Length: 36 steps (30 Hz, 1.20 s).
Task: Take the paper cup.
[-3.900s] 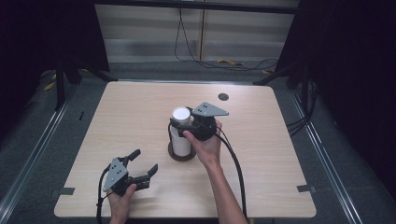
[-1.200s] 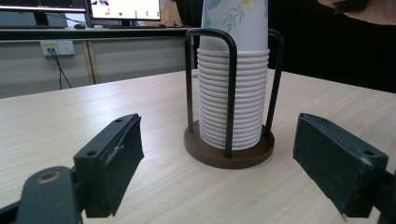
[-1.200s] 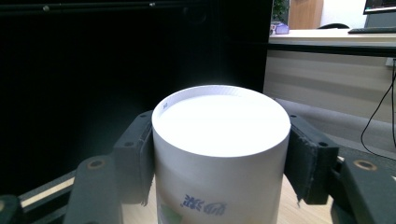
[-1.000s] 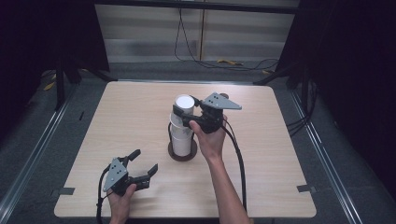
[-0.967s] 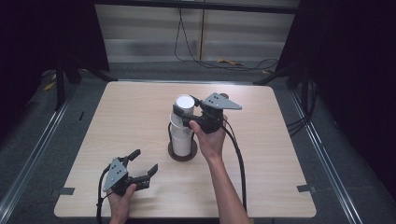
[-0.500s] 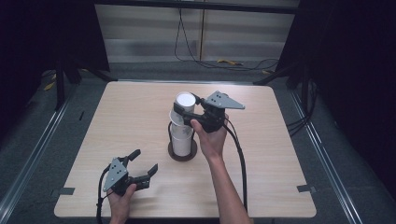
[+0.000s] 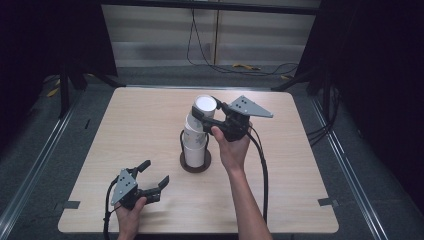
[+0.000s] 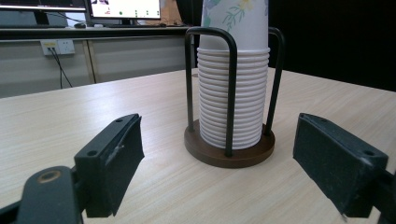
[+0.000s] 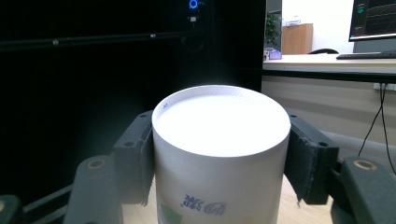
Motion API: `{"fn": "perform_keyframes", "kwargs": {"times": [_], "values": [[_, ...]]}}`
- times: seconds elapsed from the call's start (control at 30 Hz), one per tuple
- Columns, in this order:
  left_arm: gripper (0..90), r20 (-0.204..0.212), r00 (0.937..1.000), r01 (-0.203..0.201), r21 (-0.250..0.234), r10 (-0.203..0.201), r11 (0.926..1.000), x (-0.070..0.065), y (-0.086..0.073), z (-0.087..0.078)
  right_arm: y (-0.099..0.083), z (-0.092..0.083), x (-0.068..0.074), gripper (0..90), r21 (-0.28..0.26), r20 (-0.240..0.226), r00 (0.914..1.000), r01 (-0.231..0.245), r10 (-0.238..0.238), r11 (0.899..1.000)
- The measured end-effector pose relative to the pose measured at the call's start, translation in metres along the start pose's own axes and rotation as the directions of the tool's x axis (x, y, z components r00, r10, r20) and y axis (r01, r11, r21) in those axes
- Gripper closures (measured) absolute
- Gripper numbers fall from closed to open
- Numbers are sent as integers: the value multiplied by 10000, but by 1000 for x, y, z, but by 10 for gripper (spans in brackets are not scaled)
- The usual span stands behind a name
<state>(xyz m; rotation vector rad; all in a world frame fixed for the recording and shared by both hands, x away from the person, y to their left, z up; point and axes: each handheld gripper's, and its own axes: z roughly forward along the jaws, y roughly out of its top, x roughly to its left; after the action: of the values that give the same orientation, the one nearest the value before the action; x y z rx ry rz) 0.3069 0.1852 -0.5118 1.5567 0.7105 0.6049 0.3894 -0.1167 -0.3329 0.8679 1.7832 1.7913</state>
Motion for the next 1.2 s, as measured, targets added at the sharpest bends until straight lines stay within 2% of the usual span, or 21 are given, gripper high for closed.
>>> {"fn": "perform_keyframes", "kwargs": {"times": [0.1, 0.17, 0.23, 0.33, 0.4, 0.6, 0.8, 0.97, 1.2], "values": [[158, -14, 9999, 156, 10, -156, 9999, 0, 0, 0, 4, -7, -6, 347, -73, 64, 9999, -103, 104, 9999], [157, -106, 9999, 112, 106, -110, 9999, 1, 1, 1, 4, -10, -8, 348, -10, 101, 9999, -107, 107, 9999], [157, -10, 10000, 95, 195, -95, 9998, 1, 1, 3, 4, -14, -9, 348, 200, 300, 9994, 140, -146, 9997], [157, 10, 10000, 30, 250, -31, 9997, 0, 1, 3, 3, -17, -9, 348, 212, 389, 9991, 165, -173, 9996], [158, -40, 10000, 16, 246, -15, 9997, -1, 1, 4, 3, -18, -10, 348, 399, 450, 9987, 237, -255, 9989], [156, 284, 9996, -46, 371, 35, 9993, -4, 2, 8, -3, -29, -12, 348, 598, 618, 9975, 296, -333, 9978], [155, 503, 9987, 22, 548, -50, 9985, -8, 3, 10, -8, -41, -13, 349, 645, 651, 9978, 107, -149, 9979], [156, 760, 9965, 282, 779, -342, 9966, -12, 5, 13, -16, -49, -13, 350, 726, 662, 9978, 48, -96, 9973], [158, 989, 9947, 198, 911, -288, 9956, -17, 10, 13, -27, -58, -11, 351, 1025, 774, 9970, -60, -20, 9947]]}}
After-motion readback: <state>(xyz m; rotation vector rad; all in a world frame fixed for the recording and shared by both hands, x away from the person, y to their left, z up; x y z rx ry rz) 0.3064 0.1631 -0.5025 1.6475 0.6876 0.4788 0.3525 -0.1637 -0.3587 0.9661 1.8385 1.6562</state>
